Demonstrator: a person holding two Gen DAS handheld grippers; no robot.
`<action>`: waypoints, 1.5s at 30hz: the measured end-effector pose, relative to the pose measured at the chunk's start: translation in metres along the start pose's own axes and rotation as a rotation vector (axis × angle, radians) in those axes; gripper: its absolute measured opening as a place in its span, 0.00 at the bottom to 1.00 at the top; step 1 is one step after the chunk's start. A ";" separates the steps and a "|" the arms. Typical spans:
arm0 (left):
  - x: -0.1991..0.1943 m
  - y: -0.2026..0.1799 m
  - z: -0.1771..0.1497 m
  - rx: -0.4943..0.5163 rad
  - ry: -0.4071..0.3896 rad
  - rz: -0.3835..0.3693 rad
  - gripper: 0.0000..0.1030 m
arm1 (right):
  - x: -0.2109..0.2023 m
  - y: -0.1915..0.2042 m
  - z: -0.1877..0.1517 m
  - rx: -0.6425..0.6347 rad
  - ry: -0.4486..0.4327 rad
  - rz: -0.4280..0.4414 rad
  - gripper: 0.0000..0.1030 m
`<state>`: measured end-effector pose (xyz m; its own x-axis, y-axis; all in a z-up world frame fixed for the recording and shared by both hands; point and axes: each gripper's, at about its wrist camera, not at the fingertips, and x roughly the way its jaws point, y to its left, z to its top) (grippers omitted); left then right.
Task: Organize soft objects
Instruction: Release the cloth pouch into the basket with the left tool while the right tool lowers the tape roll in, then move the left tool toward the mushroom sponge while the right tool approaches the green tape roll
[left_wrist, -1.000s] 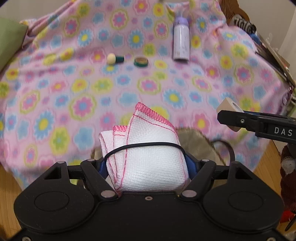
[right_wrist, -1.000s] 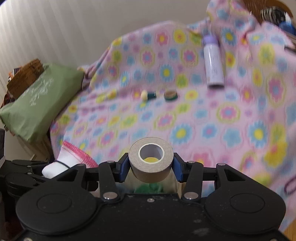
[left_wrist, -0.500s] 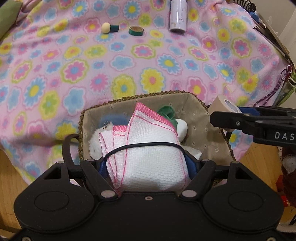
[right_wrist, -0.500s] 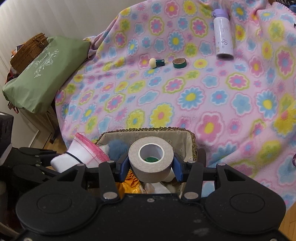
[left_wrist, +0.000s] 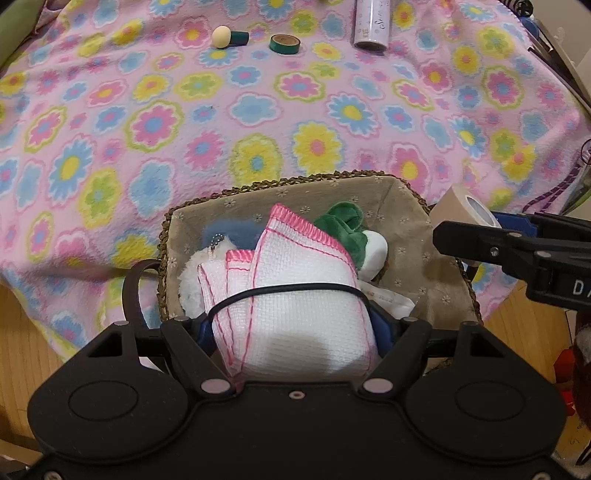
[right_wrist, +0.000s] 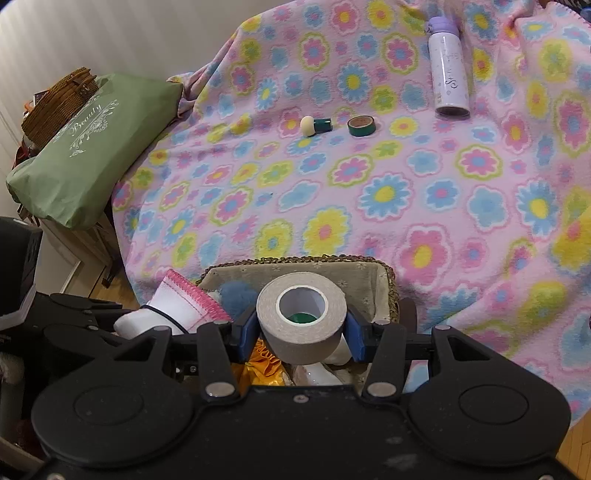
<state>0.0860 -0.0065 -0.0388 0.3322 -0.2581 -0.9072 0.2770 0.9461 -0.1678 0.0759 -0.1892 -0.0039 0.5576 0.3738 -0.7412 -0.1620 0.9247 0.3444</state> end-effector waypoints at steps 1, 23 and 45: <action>0.000 0.000 0.000 -0.002 0.001 0.003 0.70 | 0.001 0.000 0.000 -0.001 0.002 0.001 0.46; -0.003 -0.003 0.002 0.002 0.001 0.050 0.71 | 0.000 -0.003 -0.002 -0.006 0.002 0.017 0.49; -0.020 -0.008 0.003 0.017 -0.087 0.067 0.77 | -0.004 -0.010 -0.002 0.012 -0.030 0.024 0.50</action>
<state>0.0796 -0.0092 -0.0186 0.4272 -0.2113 -0.8791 0.2670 0.9584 -0.1006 0.0735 -0.1994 -0.0056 0.5782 0.3932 -0.7149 -0.1663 0.9146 0.3685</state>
